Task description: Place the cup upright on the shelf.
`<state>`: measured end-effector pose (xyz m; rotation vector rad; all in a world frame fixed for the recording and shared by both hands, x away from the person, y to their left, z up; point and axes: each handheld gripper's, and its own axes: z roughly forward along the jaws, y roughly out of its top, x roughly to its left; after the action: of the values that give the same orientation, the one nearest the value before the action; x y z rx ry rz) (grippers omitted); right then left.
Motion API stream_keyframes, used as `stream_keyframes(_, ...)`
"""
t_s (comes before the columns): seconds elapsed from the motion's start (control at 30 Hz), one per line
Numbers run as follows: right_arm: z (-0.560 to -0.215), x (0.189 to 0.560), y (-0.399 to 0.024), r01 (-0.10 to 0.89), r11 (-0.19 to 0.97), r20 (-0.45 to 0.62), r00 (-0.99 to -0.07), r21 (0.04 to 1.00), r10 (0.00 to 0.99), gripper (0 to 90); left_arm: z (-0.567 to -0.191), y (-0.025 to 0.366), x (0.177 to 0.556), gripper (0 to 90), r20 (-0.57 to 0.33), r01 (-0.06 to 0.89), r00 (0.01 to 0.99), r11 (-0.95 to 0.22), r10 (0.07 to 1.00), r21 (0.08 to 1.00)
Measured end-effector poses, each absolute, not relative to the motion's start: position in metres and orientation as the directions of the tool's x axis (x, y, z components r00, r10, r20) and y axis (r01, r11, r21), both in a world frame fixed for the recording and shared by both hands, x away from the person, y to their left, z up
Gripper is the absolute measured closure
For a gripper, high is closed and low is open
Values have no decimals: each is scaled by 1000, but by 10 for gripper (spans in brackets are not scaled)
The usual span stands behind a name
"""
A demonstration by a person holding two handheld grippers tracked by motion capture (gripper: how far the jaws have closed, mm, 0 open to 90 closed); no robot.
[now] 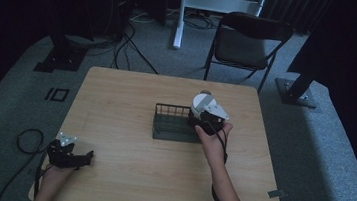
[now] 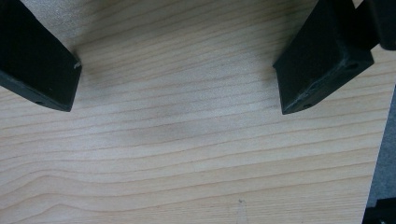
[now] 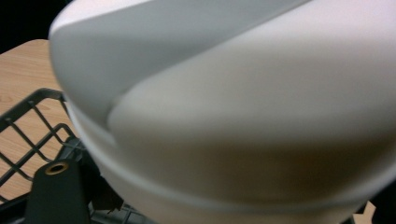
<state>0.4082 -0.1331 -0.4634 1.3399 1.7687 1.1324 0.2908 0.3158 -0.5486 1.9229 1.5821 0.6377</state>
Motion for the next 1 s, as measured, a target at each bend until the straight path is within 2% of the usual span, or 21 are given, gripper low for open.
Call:
stream_keyframes(0.33, -471, 412, -128, 471, 125, 24, -298, 874, 954, 180, -549, 316, 291, 2, 9, 714, 189, -144, 982, 685)
stream_keyframes(1.0, -475, 417, -125, 530, 171, 7, -317, 831, 948, 179, -549, 316, 291, 2, 9, 714, 189, -144, 982, 686)
